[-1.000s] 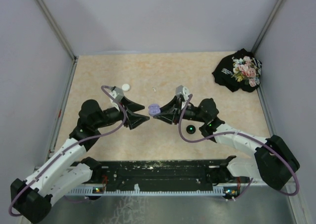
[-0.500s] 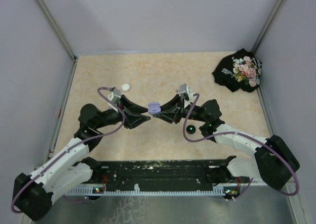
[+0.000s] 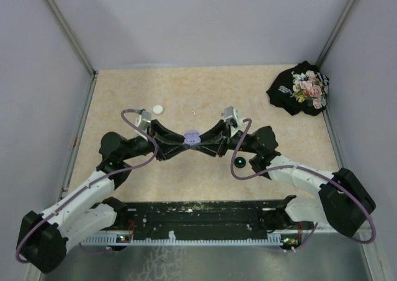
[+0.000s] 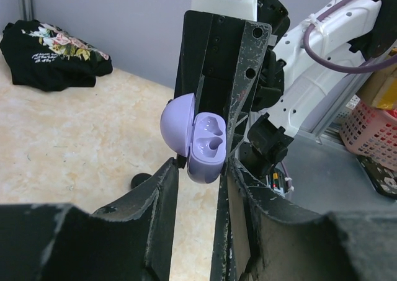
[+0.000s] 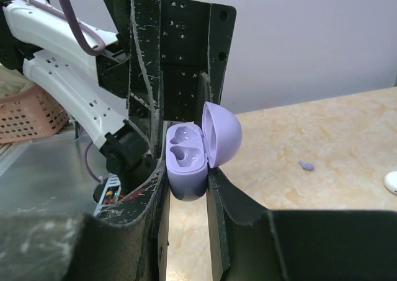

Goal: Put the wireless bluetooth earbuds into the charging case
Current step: Open the charging case.

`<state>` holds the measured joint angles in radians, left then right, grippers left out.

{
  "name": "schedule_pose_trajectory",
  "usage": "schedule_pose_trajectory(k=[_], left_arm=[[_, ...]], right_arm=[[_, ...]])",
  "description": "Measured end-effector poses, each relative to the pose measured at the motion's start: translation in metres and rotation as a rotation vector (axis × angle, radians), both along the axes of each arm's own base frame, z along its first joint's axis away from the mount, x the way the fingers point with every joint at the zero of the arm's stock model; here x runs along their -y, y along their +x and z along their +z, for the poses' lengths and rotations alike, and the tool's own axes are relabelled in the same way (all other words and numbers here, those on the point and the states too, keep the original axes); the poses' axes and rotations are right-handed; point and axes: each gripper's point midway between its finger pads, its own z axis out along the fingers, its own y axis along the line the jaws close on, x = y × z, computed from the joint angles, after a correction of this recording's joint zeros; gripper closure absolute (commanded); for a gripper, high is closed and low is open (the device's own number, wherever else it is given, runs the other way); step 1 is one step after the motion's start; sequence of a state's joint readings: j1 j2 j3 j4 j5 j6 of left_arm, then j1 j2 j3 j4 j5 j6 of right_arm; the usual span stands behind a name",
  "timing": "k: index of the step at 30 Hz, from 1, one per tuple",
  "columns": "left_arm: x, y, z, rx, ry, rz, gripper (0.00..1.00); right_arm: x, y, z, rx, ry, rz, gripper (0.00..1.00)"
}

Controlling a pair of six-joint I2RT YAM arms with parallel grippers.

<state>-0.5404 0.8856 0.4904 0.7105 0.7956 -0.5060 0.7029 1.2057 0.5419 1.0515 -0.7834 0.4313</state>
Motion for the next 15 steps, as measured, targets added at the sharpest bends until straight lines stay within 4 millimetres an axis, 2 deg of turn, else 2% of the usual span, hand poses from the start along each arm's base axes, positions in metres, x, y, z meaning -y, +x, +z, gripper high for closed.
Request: schedule_pose_trajectory(k=[9, 15], left_arm=[[0.0002, -0.0046, 0.0013, 0.013, -0.018, -0.023, 0.69], [-0.0003, -0.0056, 0.0021, 0.026, -0.024, -0.029, 0.88]], right_arm=[[-0.0051, -0.0055, -0.0013, -0.007, 0.004, 0.023, 1.0], [-0.006, -0.0051, -0.0011, -0.014, 0.008, 0.022, 0.98]])
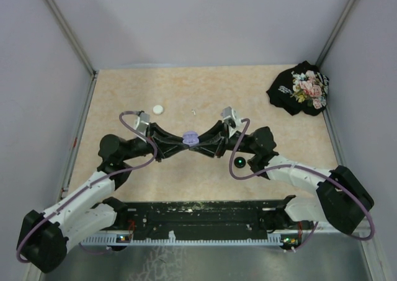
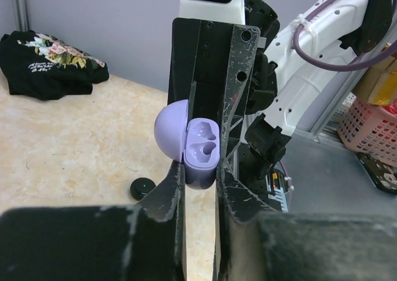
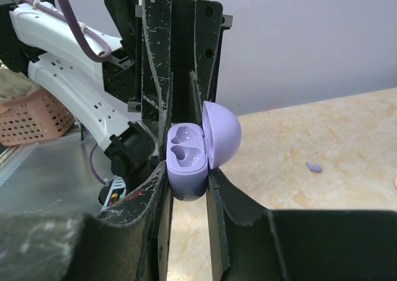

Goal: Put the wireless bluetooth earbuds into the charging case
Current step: Open the charging case.

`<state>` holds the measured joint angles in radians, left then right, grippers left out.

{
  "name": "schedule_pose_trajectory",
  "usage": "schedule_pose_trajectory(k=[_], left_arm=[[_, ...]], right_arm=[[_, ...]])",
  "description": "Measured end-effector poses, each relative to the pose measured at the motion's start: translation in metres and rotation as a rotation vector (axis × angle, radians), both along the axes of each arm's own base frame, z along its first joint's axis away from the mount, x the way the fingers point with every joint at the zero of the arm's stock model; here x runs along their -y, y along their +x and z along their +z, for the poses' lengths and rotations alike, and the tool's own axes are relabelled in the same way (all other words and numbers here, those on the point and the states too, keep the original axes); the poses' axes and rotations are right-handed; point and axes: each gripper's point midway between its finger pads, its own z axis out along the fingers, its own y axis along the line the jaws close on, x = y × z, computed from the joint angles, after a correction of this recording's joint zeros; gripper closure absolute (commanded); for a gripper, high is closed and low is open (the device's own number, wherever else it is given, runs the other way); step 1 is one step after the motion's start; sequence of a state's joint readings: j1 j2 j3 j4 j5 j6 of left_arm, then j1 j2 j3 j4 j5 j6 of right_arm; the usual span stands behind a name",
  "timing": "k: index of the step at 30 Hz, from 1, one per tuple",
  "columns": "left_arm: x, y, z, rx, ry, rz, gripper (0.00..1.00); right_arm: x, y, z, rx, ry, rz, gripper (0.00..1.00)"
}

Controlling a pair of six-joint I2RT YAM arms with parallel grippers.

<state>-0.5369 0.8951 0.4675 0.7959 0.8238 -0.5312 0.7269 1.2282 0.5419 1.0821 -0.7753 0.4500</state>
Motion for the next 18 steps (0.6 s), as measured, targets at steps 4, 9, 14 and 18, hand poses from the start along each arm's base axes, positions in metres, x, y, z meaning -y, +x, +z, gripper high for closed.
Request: schedule_pose_trajectory(k=[4, 9, 14, 18], left_arm=[[-0.001, 0.0, -0.003, 0.007, 0.001, 0.006, 0.98], [-0.005, -0.001, -0.004, 0.032, 0.007, 0.032, 1.0], [-0.011, -0.001, -0.008, 0.066, 0.02, 0.08, 1.0], [-0.016, -0.002, -0.007, 0.101, 0.023, 0.112, 1.0]], right_arm=[[-0.001, 0.001, -0.002, -0.007, -0.003, -0.002, 0.86], [-0.003, -0.001, -0.004, -0.011, -0.009, 0.003, 0.68], [-0.004, -0.001, -0.008, -0.017, -0.022, 0.002, 0.6], [-0.004, 0.002, -0.009, -0.024, -0.026, -0.006, 0.6]])
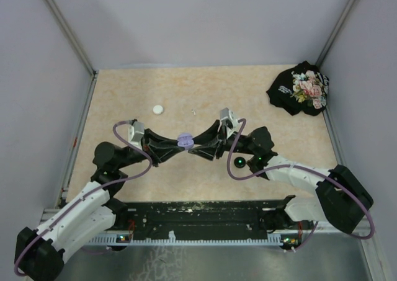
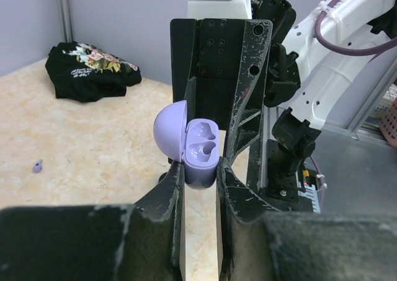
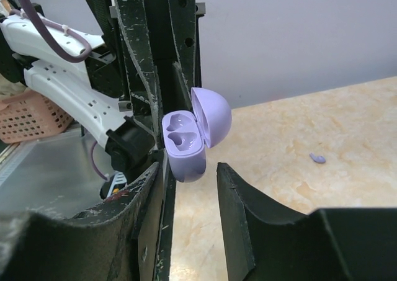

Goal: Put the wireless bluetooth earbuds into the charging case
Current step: Open the charging case.

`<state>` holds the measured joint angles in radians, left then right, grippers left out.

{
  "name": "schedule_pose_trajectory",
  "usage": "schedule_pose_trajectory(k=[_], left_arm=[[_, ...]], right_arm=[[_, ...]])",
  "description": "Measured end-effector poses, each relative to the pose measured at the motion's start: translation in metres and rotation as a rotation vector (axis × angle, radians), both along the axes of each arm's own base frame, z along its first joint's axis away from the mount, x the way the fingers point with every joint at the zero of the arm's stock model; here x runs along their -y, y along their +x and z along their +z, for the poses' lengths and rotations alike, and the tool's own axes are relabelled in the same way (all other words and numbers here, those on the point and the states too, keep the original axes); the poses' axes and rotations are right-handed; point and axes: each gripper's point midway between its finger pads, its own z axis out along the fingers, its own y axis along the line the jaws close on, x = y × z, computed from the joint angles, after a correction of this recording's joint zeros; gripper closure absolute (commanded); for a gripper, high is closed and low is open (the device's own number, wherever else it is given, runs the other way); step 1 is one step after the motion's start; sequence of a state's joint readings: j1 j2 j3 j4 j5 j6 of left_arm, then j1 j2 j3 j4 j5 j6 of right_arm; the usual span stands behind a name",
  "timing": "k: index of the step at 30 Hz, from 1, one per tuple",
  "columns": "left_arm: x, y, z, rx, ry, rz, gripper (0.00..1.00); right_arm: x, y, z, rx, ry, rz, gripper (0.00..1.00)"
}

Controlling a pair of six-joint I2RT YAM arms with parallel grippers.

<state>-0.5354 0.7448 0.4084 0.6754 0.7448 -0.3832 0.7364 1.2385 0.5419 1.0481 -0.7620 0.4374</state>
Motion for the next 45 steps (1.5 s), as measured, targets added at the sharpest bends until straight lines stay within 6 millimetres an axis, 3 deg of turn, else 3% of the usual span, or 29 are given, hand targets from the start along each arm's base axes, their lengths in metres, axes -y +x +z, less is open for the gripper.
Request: schedule_pose_trajectory(k=[8, 14, 18, 28, 31, 34, 40, 45], left_arm=[[-0.003, 0.001, -0.004, 0.011, 0.023, 0.023, 1.0], [-0.002, 0.0, -0.007, 0.004, 0.031, 0.013, 0.87], [-0.001, 0.002, -0.01, -0.007, 0.036, 0.012, 0.75], [0.0, 0.001, -0.007, -0.013, 0.023, 0.0, 0.64], [0.001, 0.001, -0.009, -0.023, 0.026, -0.009, 0.69], [0.002, 0.0, -0.009, -0.025, 0.026, -0.015, 0.81], [0.001, 0.0, -0.011, -0.019, 0.035, -0.007, 0.98], [-0.004, 0.005, -0.019, -0.036, 0.083, 0.052, 1.0]], right_arm=[[0.001, 0.0, -0.001, 0.003, -0.005, 0.006, 0.82], [0.001, 0.0, -0.005, -0.006, -0.012, 0.027, 1.0], [0.001, 0.002, -0.008, -0.025, -0.012, 0.037, 1.0], [0.0, -0.001, -0.004, -0.045, 0.015, 0.064, 1.0], [-0.001, -0.002, -0.003, -0.05, 0.02, 0.071, 1.0], [-0.001, -0.002, -0.003, -0.052, 0.021, 0.073, 1.0], [-0.002, 0.0, -0.007, -0.045, 0.008, 0.063, 0.81], [-0.001, 0.006, -0.017, -0.055, -0.034, 0.043, 0.73]])
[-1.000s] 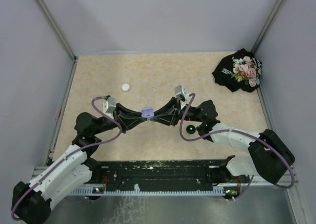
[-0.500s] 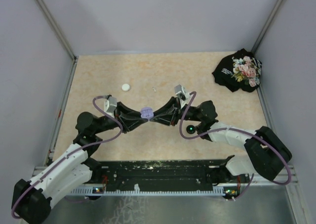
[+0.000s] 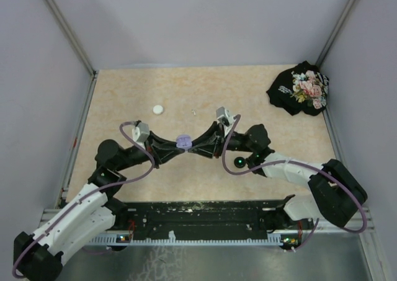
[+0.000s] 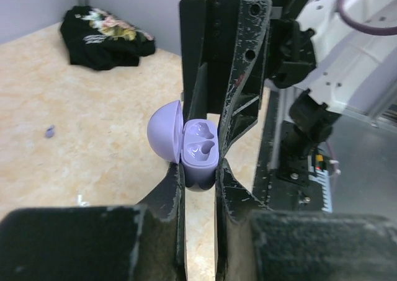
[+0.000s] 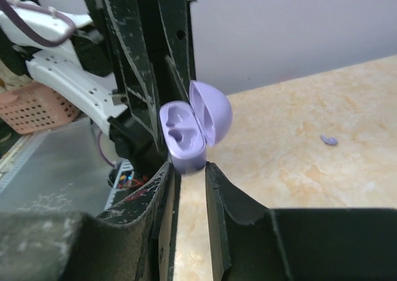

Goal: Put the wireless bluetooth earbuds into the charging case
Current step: Open the charging case, then pick up the earbud from the center of the board.

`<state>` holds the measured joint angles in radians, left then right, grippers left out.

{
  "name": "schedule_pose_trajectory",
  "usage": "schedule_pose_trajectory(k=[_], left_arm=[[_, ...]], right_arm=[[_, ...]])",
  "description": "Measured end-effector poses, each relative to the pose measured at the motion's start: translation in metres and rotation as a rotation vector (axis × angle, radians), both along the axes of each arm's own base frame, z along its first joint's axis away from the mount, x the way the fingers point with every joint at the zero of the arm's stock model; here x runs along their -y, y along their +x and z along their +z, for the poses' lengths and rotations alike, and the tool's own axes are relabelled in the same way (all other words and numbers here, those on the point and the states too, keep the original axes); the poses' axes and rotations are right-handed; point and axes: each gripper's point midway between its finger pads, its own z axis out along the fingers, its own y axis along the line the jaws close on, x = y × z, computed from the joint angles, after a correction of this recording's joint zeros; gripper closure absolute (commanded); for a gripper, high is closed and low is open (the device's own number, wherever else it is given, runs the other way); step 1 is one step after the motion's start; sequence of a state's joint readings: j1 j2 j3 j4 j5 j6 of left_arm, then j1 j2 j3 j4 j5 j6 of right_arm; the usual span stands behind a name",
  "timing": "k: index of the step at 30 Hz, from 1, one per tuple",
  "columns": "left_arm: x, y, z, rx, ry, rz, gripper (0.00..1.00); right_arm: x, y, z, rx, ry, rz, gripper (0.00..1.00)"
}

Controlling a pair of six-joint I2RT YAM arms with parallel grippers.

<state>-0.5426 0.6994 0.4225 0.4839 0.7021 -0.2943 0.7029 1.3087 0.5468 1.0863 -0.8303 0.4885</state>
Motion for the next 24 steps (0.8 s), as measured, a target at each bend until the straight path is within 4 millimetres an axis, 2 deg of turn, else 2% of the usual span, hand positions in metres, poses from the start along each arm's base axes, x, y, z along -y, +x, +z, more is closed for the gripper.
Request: schedule_pose_trajectory(k=[3, 10, 13, 18, 24], left_arm=[[-0.007, 0.011, 0.001, -0.009, 0.036, 0.09, 1.0], [-0.036, 0.042, 0.032, 0.022, 0.116, 0.336, 1.0], [-0.048, 0.051, 0.041, 0.051, 0.167, 0.412, 1.0], [-0.058, 0.053, 0.029, 0.092, 0.249, 0.451, 1.0], [-0.063, 0.054, 0.006, 0.098, 0.319, 0.448, 1.0]], right_arm=[[0.003, 0.015, -0.007, -0.007, -0.04, -0.044, 0.71], [0.03, 0.081, -0.029, -0.057, -0.156, -0.268, 0.68], [0.039, 0.118, -0.037, -0.067, -0.227, -0.389, 0.68], [0.054, 0.177, -0.067, -0.113, -0.382, -0.592, 0.68], [0.076, 0.23, -0.124, -0.177, -0.607, -0.777, 0.68]])
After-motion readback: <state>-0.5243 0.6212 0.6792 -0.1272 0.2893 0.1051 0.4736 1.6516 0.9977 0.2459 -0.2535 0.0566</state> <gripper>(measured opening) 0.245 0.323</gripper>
